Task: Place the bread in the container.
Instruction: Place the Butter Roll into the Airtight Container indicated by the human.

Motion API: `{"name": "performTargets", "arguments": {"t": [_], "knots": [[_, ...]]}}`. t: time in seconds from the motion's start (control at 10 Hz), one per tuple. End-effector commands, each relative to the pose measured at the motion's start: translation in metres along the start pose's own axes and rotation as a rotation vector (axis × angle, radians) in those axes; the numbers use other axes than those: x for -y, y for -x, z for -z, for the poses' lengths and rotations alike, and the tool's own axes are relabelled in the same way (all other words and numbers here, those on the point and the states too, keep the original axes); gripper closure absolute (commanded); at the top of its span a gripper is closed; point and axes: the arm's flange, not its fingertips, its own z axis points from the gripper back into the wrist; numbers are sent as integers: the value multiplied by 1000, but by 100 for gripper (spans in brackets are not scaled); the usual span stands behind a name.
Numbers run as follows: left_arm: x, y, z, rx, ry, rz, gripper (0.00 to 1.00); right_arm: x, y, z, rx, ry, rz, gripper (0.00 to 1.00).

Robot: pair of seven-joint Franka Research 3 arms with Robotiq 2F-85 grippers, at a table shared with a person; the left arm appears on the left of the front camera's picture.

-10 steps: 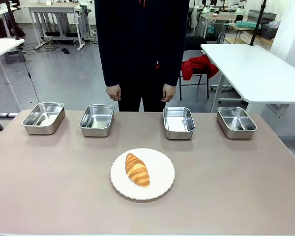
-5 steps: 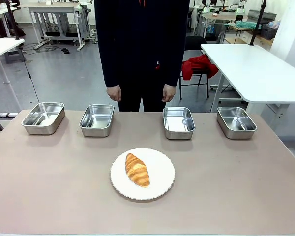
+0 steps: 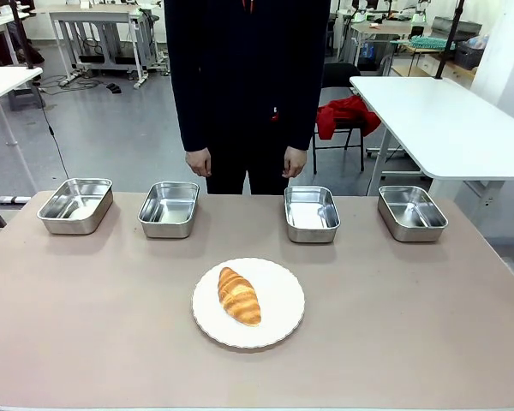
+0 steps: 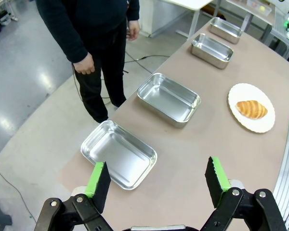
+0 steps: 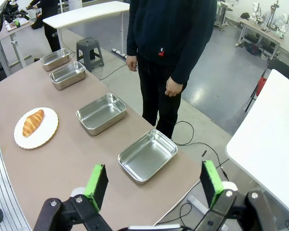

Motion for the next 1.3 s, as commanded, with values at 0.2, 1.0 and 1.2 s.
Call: {"name": "performTargets", "arguments": {"t": [0.2, 1.0, 1.2], "knots": [[0, 0, 0, 2, 1, 13, 0, -1, -1, 0, 2, -2, -3, 0], [0, 0, 0, 2, 1, 13, 0, -1, -1, 0, 2, -2, -3, 0], [0, 0, 0, 2, 1, 13, 0, -1, -1, 0, 2, -2, -3, 0]]}}
